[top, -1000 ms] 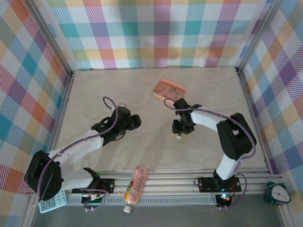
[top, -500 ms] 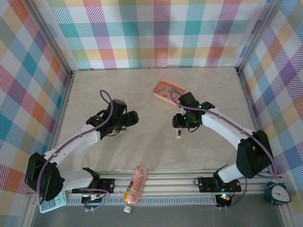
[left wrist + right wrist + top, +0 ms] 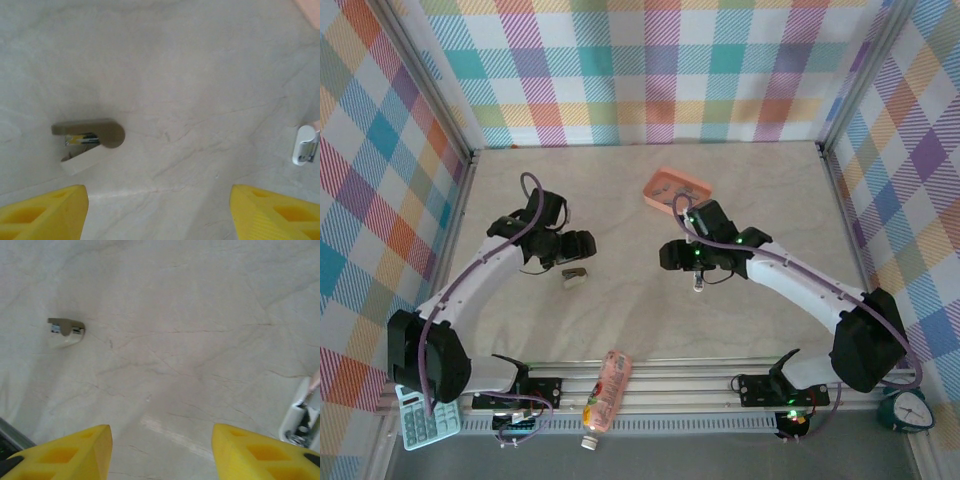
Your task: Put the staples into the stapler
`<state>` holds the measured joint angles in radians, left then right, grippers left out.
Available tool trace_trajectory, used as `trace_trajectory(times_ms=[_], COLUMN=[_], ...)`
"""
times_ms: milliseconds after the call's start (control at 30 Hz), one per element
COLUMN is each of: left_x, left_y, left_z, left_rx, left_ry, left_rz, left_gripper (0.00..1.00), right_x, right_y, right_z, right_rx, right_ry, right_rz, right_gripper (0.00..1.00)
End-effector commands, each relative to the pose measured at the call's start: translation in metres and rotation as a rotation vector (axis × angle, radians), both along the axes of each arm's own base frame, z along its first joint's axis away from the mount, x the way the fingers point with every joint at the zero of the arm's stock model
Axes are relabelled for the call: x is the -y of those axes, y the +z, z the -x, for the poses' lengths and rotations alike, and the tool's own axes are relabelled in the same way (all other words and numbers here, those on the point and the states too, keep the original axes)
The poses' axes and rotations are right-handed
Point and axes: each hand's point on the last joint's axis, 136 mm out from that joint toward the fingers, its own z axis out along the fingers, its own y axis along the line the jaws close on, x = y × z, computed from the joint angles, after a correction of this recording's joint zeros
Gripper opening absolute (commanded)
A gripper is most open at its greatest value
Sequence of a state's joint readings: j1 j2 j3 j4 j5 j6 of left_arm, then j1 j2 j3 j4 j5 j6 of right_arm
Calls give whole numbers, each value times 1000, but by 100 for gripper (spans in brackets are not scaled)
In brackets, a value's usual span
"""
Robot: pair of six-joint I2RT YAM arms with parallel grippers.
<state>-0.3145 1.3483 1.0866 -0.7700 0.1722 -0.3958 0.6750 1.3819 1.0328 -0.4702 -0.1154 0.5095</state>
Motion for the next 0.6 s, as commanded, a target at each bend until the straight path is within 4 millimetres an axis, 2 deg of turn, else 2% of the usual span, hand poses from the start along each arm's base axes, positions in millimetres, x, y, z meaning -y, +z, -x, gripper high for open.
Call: trace_trajectory(times_ms=[0, 333, 567], left_x=[-8, -45, -53], left_y=[-6, -34, -56], left_z=[9, -21, -41], left_rx=[-96, -143, -165], left_ry=[-4, 75, 58], left_rz=[14, -49, -99], left_gripper=[74, 75, 74], right_x=[-17, -30, -36], right_y=[4, 2, -3], right_z=[1, 5, 5], right_rx=[4, 2, -11], right_ry=[13, 57, 59], right_rz=[-61, -84, -86], right_gripper=[55, 55, 55])
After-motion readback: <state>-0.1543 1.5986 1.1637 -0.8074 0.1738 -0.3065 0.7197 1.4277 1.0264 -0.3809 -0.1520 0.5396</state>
